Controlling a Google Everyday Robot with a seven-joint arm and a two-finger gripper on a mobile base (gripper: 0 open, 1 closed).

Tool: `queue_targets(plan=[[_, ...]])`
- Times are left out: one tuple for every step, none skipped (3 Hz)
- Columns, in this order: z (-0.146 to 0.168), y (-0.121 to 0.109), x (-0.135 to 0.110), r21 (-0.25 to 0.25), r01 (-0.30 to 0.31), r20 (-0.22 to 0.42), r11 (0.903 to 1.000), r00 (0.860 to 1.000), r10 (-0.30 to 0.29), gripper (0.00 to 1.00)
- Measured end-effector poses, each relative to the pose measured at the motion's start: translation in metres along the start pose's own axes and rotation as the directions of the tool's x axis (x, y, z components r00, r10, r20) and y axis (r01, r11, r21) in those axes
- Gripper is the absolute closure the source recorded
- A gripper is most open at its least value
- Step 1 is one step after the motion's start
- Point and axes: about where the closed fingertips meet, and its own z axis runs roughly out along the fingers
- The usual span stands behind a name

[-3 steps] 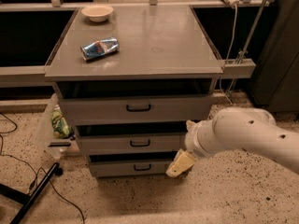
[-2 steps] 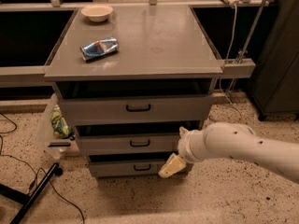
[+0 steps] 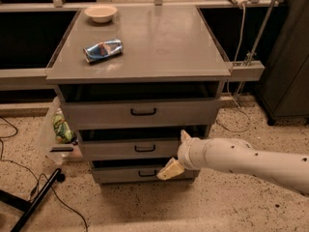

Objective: Open middle drawer

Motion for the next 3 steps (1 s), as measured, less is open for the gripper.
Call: queue_targets(plan=[[0.000,0.000,0.000,0.000,0.000,0.000,1.0000,1.000,0.000,0.00],[0.042,0.000,0.004,-0.003,0.021,0.022,0.9998,1.000,-0.021,0.00],[0.101,0.007,0.010,-0.021,0.047,0.057,0.9987,0.997,-0.046,0.00]])
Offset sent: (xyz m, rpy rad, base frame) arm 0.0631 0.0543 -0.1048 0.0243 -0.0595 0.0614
